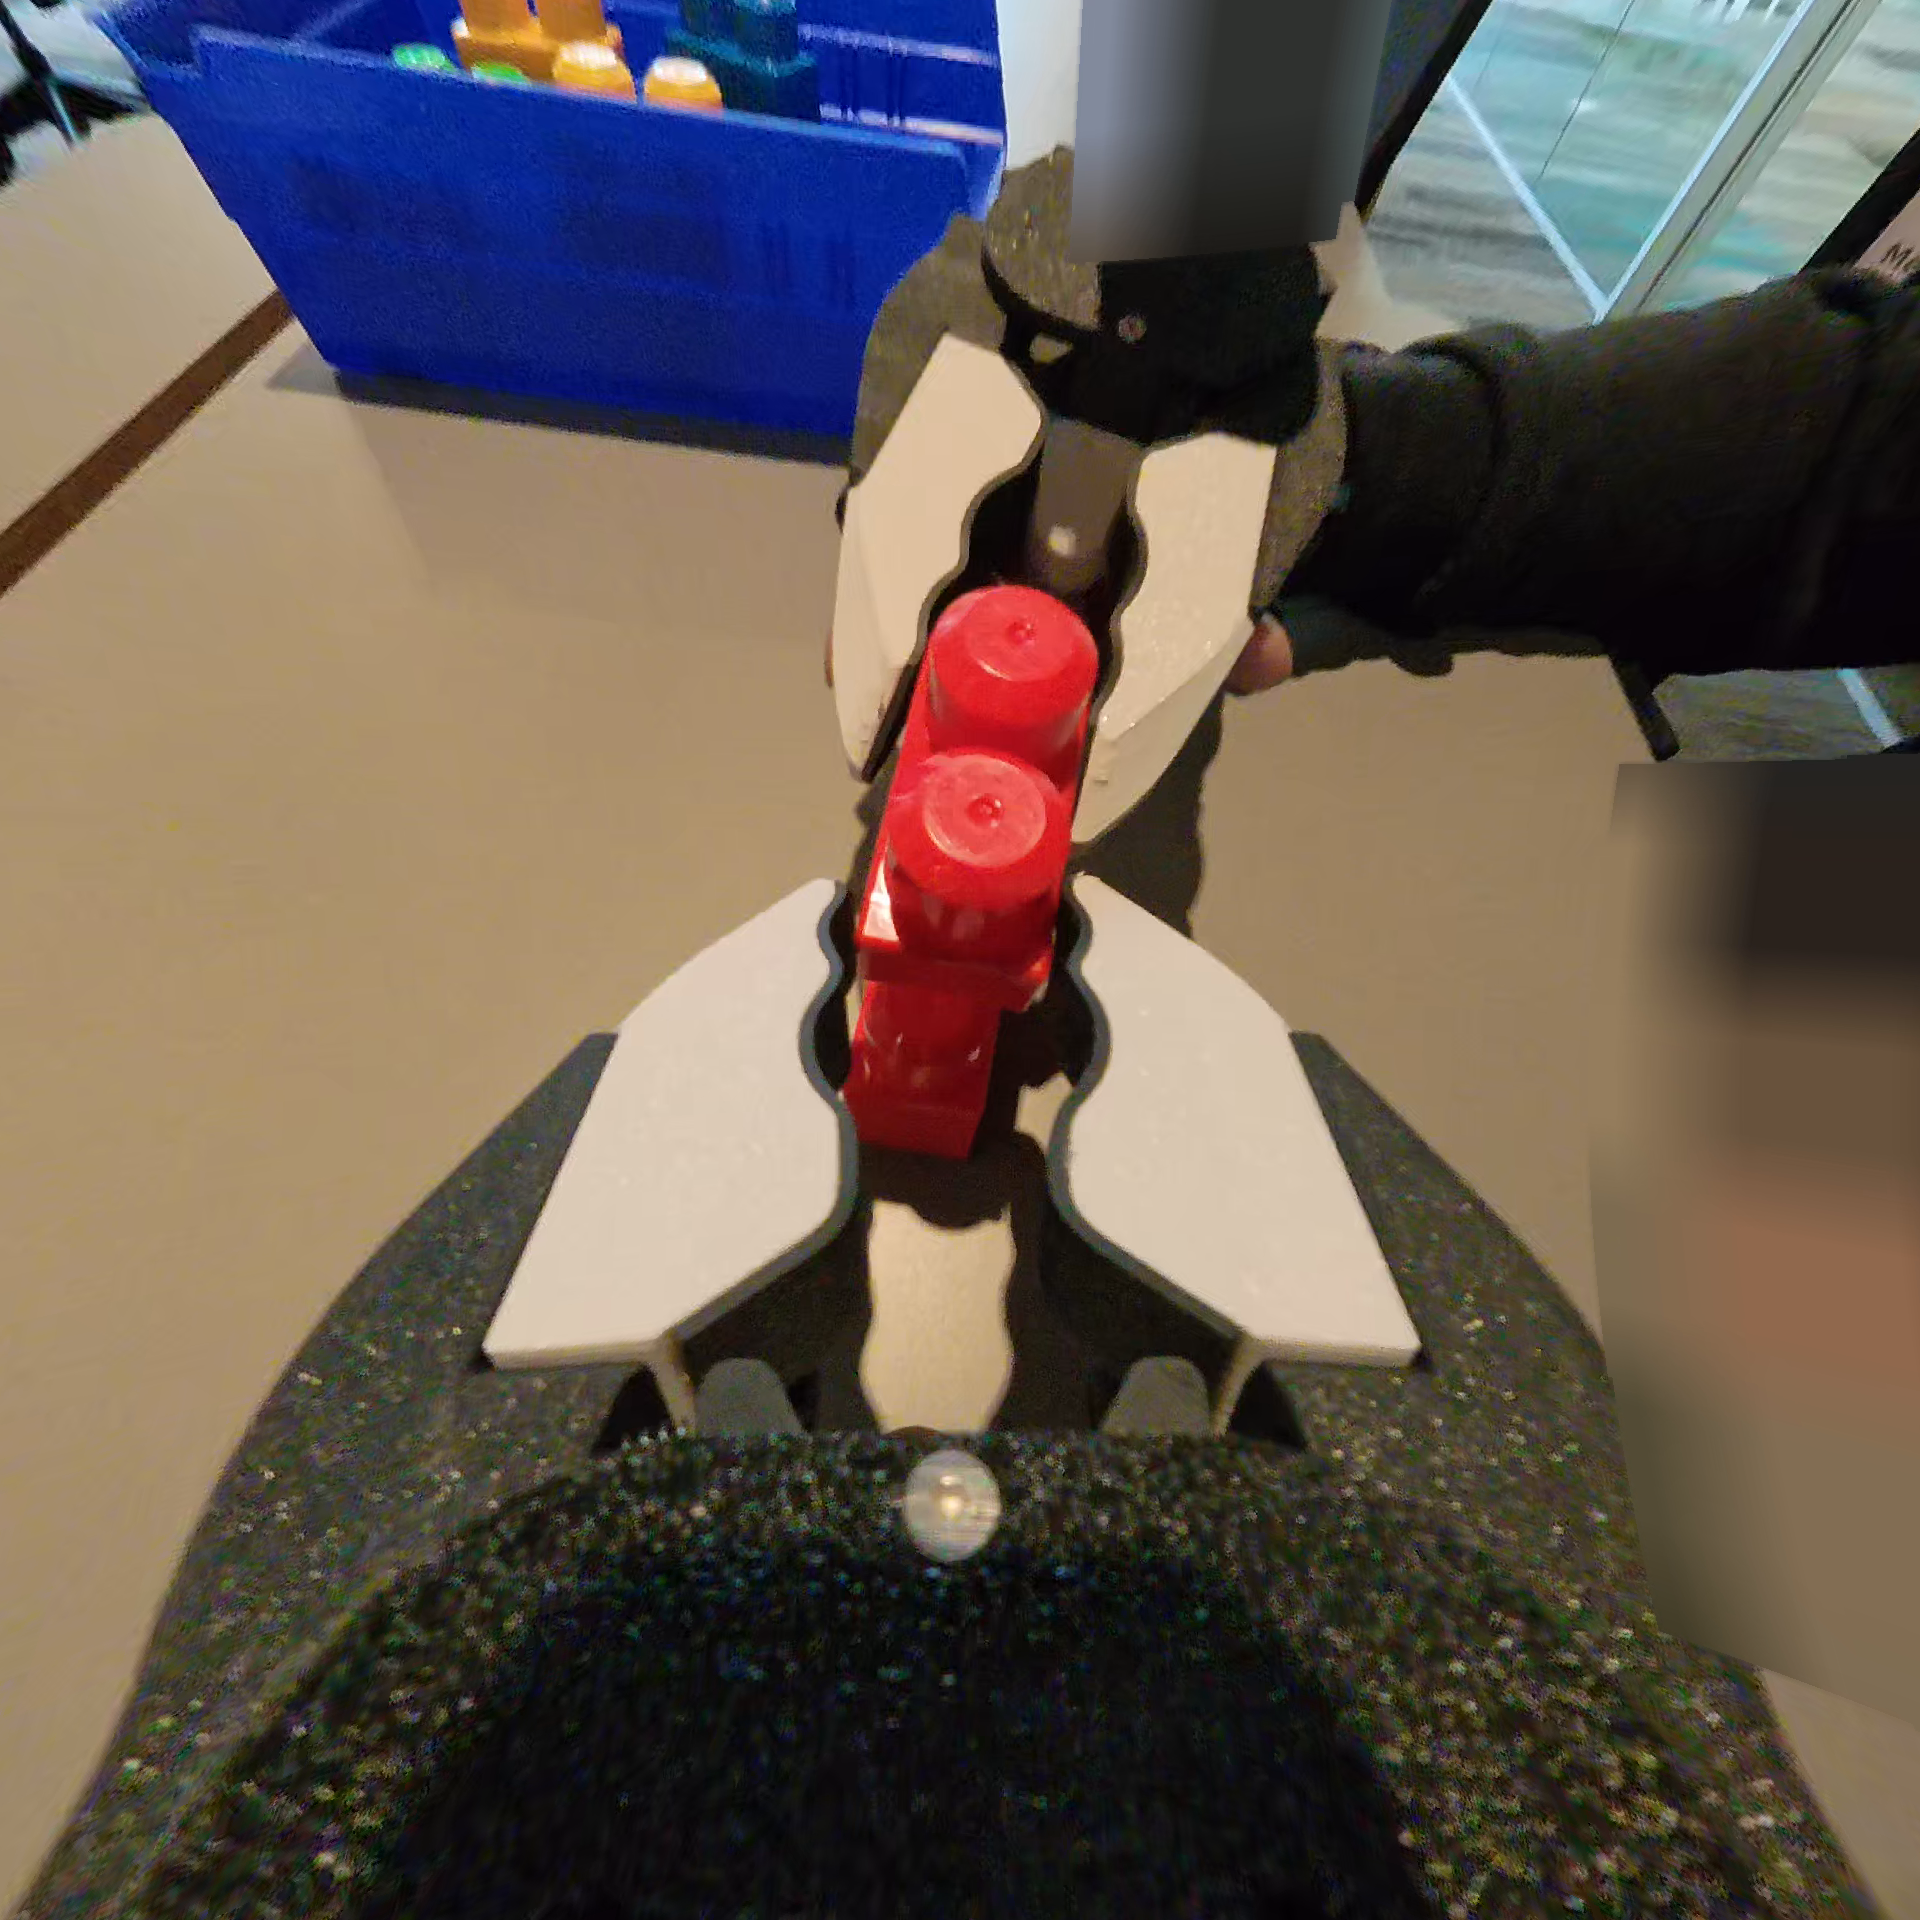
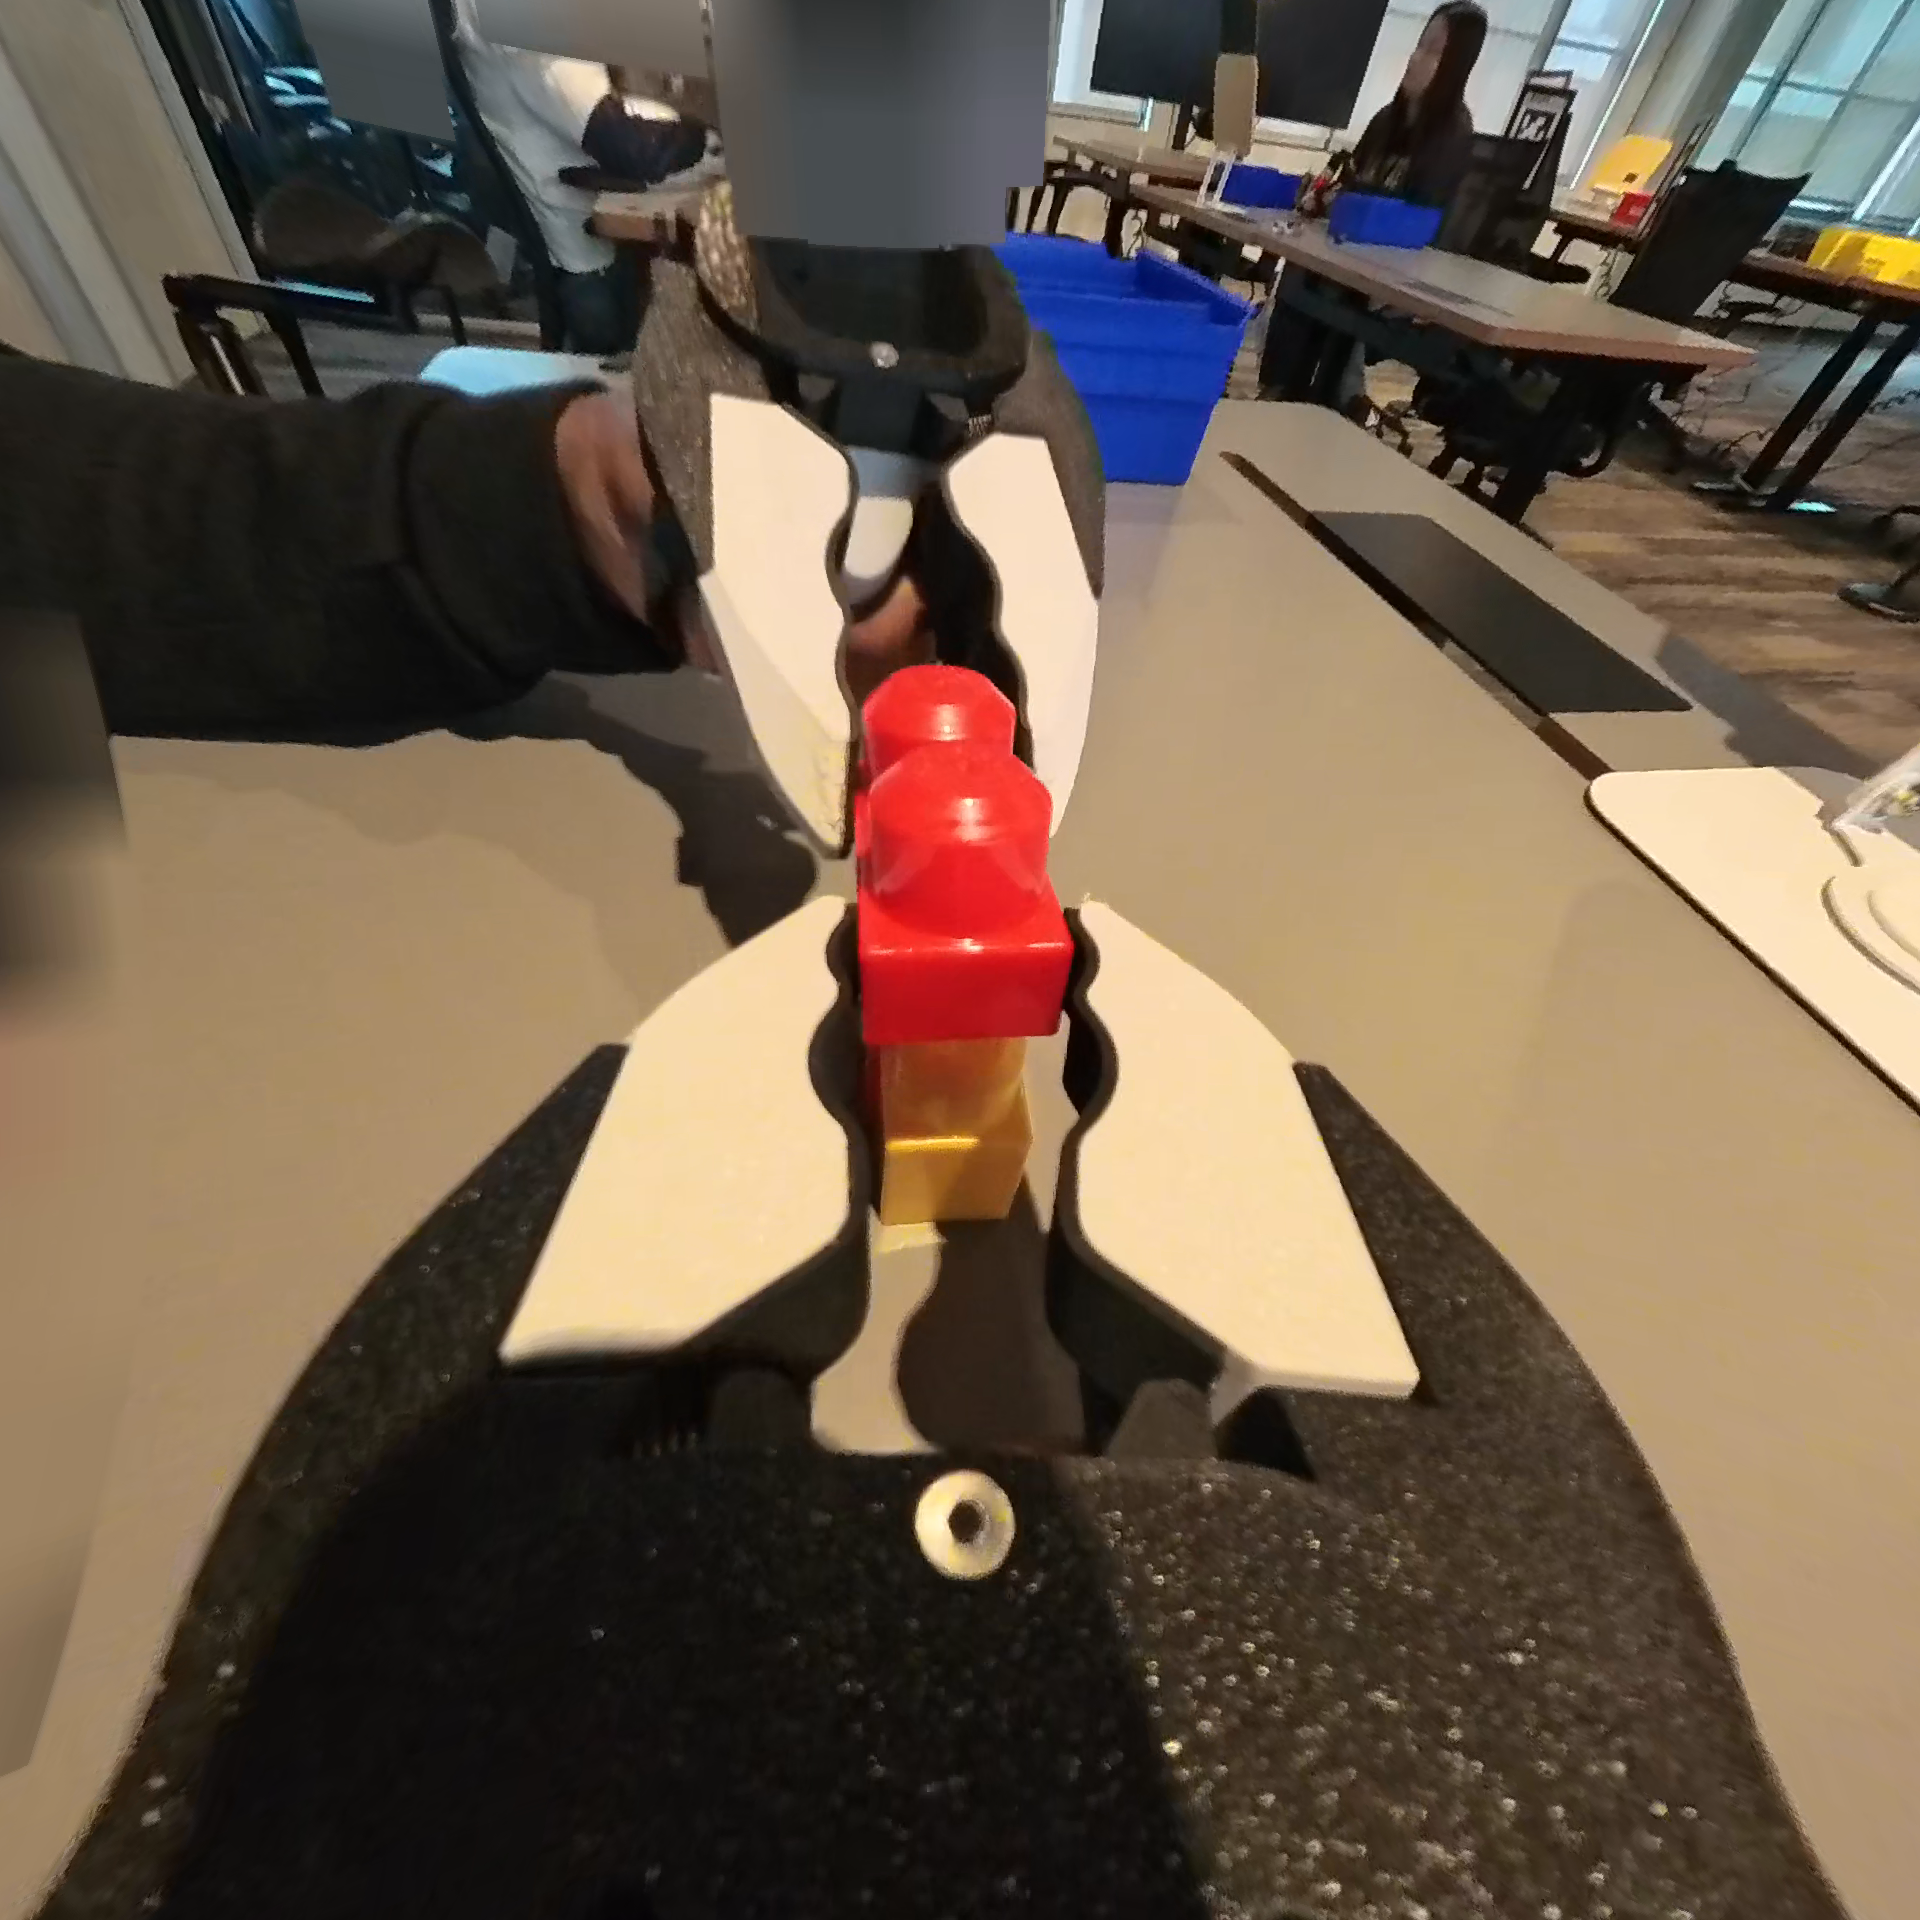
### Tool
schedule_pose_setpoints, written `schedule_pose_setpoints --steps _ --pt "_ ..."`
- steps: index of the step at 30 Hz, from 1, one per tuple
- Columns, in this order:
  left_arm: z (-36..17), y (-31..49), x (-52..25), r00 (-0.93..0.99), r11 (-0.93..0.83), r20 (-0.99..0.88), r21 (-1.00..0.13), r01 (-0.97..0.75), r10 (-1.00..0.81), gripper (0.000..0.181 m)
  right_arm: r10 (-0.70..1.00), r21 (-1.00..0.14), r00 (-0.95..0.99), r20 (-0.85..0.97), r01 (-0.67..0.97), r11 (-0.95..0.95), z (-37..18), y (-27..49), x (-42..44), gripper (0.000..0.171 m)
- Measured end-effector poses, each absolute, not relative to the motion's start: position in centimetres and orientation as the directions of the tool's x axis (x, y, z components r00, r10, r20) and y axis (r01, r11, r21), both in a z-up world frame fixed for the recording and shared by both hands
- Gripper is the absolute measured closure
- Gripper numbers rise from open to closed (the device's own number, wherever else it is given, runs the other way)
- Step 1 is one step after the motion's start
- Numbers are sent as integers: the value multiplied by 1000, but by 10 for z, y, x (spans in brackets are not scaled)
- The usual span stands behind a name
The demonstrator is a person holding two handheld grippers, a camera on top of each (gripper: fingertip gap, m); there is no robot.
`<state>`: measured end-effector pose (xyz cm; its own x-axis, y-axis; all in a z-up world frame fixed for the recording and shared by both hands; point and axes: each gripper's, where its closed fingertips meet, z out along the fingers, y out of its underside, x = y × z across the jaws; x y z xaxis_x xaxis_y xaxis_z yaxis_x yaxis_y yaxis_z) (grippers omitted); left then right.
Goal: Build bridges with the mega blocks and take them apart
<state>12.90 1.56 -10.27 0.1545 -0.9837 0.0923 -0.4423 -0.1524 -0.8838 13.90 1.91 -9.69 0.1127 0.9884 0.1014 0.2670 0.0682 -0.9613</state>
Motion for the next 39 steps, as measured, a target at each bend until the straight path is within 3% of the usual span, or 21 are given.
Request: schedule_pose_setpoints --steps 23,26,31,34,39 --pt "-135 19 123 182 -190 103 -799 -570 -978 146 981 -859 117 157 506 77 -144 26 138 132" --pt "-135 19 122 186 -185 92 -793 -580 -978 146 977 -825 100 188 557 102 -151 27 145 120" --pt "-135 19 122 190 -180 82 -790 -586 -978 146 986 -902 84 142 422 94 -124 22 149 115" --pt "-135 20 122 191 -177 76 -788 -589 -979 146 986 -935 102 131 342 89 -109 22 148 122" --pt "-135 20 122 192 -173 71 -787 -592 -979 146 984 -932 108 143 349 98 -112 22 144 136"
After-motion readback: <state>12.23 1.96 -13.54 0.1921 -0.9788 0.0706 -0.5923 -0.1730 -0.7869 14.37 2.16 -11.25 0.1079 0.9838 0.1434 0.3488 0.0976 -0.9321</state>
